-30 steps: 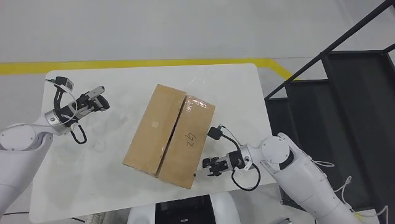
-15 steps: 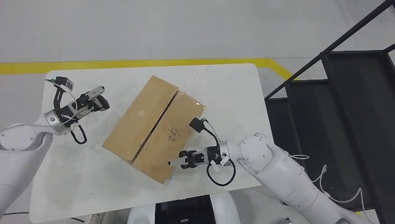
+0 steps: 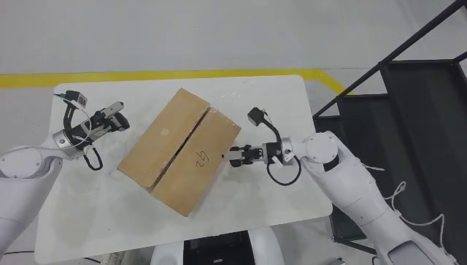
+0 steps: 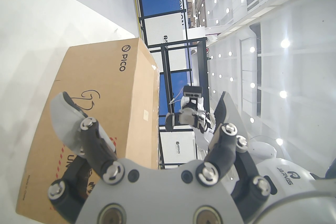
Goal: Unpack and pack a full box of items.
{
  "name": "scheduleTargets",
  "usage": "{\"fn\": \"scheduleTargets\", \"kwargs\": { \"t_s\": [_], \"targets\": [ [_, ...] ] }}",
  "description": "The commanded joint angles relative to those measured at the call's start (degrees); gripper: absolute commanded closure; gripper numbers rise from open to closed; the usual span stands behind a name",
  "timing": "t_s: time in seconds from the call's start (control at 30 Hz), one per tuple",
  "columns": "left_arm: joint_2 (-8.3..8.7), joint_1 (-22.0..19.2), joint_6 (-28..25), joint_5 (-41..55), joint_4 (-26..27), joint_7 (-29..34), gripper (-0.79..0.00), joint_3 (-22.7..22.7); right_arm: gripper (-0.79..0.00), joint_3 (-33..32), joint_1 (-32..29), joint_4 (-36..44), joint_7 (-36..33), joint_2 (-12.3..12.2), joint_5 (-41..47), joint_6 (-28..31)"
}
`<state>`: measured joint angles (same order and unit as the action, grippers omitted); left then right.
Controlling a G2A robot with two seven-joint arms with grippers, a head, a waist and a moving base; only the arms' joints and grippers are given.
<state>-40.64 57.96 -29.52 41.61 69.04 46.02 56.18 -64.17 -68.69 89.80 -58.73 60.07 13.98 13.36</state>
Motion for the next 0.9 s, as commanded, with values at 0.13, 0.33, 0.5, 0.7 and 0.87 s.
{"fn": "scheduleTargets", "kwargs": {
  "t_s": [0.13,0.33,0.5,0.7,0.87],
  "targets": [
    [-0.03,2.04,0.65,-1.59,1.82,-2.45,-0.785,2.08,-0.785,-2.01,5.76,-10.26,13.05,0.44,-9.70,6.22],
    [0.25,4.63,1.90,-2.83,3.08,-3.92,-0.785,4.85,-0.785,3.94,12.35,-21.33,22.90,3.11,-11.66,12.90],
    [0.61,7.00,2.93,-3.63,4.52,-4.28,-0.785,7.48,-0.785,9.06,15.19,-25.75,20.02,5.33,-5.60,16.99],
    [0.79,8.68,5.11,-5.71,6.30,-3.79,-0.785,9.66,-0.785,10.85,15.83,-27.51,11.38,5.89,-1.39,19.56],
    [1.00,9.87,7.68,-7.34,7.25,-2.74,-0.785,11.52,-0.785,9.20,14.43,-25.52,4.03,4.89,0.30,19.71]
  ]
}}
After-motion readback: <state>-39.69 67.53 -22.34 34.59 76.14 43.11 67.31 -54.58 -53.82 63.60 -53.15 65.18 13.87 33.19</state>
